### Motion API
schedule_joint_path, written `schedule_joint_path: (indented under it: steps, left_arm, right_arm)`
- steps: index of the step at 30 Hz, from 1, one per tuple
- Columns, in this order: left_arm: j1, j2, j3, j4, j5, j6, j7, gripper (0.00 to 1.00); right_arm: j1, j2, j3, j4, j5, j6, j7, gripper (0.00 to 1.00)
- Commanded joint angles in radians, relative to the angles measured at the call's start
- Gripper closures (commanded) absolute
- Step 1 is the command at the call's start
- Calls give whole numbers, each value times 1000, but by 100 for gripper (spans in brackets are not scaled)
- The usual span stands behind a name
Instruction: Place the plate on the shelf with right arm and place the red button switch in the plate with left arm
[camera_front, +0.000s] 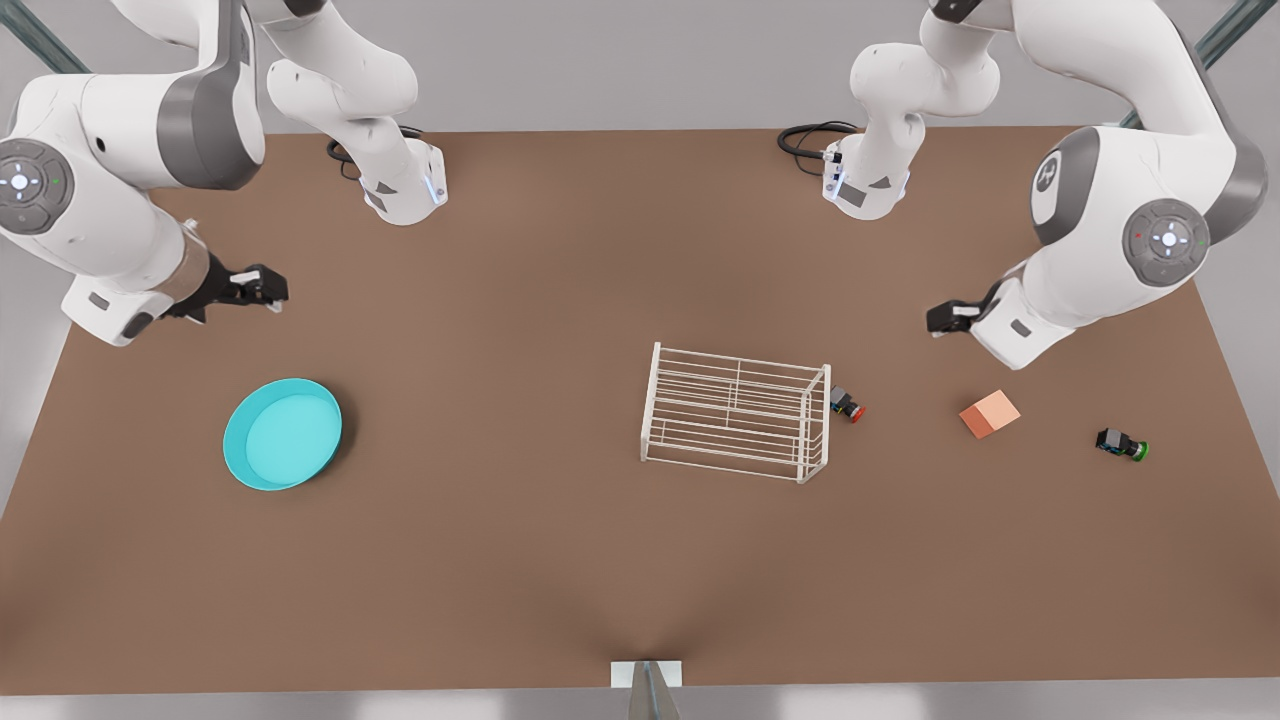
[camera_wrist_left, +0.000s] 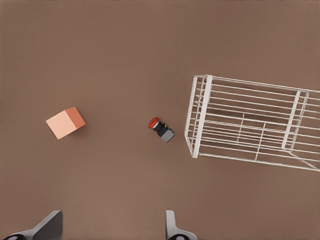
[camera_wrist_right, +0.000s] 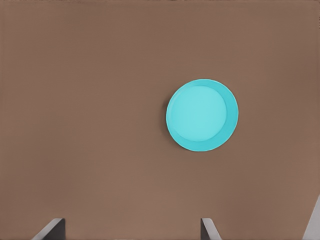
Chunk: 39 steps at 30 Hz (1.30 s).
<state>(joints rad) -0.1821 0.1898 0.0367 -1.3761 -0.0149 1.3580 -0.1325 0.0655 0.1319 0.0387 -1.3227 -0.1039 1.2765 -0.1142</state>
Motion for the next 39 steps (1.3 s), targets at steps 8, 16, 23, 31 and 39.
schedule_joint_path:
  steps: [8, 16, 23, 31, 39]
  left_arm:
    - [-2, -1, 0, 3, 3, 29, -62, 0]
    - [0, -4, 0, 3, -8, 16, -67, 0]
    - [-4, -12, -3, 15, -5, -31, -68, 0]
    - [0, -10, -3, 16, -2, -33, -68, 0]
    - [0, -10, -3, 16, 0, -33, -65, 0]
  right_arm:
    - [-328, 331, -20, 20, 13, 319, -298, 0]
    - [-432, 445, -20, -136, 72, 670, -441, 0]
    - [-495, 428, -20, -316, 70, 859, -449, 0]
    - [-515, 450, -19, -420, 115, 960, -447, 0]
    - [-523, 466, -17, -509, 176, 995, -447, 0]
